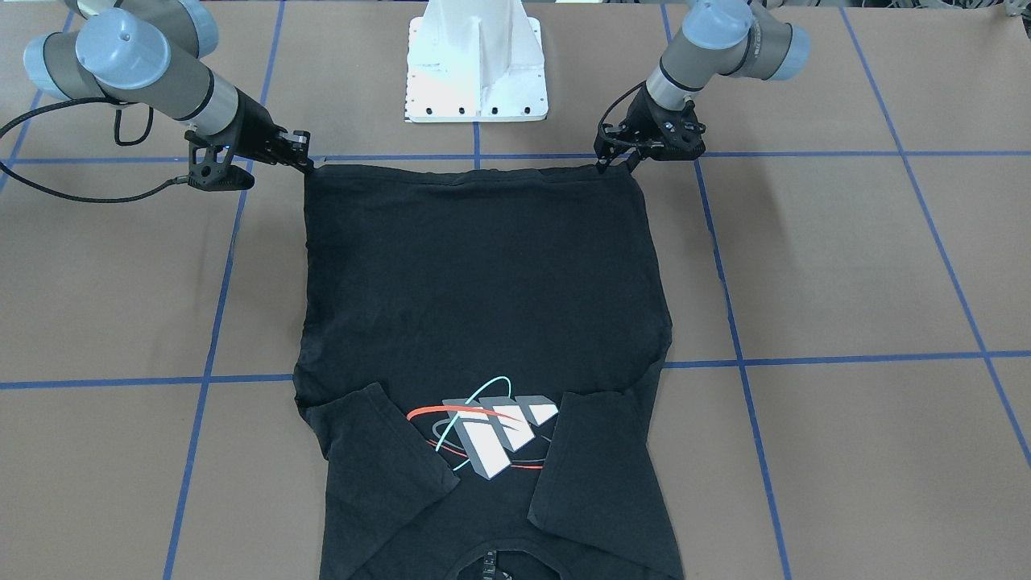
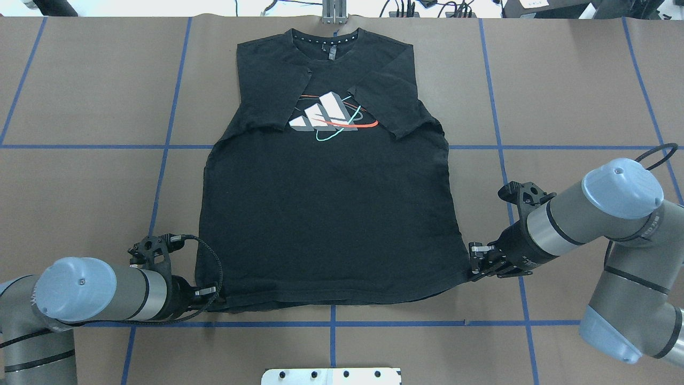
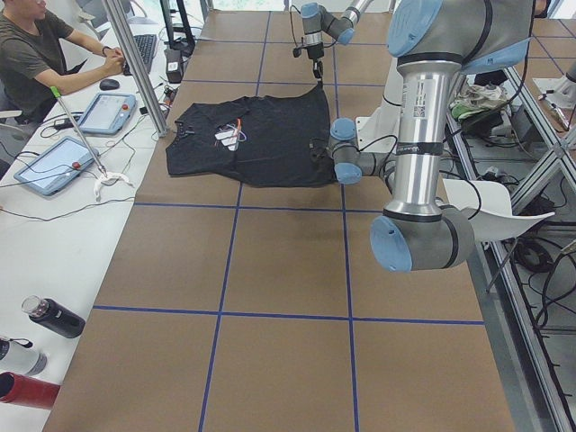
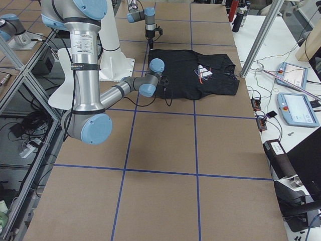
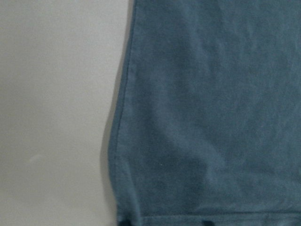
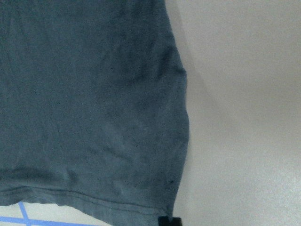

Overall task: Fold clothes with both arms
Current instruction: 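Close both grippers on the hem corners of the black shirt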

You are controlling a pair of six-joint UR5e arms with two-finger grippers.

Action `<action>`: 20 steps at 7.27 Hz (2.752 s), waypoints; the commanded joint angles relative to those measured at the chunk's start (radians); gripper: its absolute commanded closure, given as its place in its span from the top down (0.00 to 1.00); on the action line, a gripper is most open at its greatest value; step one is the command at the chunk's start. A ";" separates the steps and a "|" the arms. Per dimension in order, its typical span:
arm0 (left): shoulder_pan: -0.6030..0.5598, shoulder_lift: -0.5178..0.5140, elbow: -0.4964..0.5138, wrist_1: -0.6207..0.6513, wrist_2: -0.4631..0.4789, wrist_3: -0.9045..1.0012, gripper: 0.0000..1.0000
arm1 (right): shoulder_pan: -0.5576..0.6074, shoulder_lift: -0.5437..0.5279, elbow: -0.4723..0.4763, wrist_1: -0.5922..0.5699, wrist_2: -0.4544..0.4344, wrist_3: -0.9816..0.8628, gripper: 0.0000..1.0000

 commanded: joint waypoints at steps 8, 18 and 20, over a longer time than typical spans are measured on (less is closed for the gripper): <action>-0.012 0.014 -0.012 0.004 -0.002 0.001 0.63 | -0.001 0.002 -0.003 0.000 0.000 0.000 0.00; -0.003 0.016 -0.020 0.052 0.000 0.000 0.56 | -0.001 0.002 -0.006 0.000 0.000 -0.008 0.00; -0.002 0.007 -0.020 0.076 0.000 0.000 0.56 | -0.001 0.000 -0.007 0.000 0.000 -0.008 0.00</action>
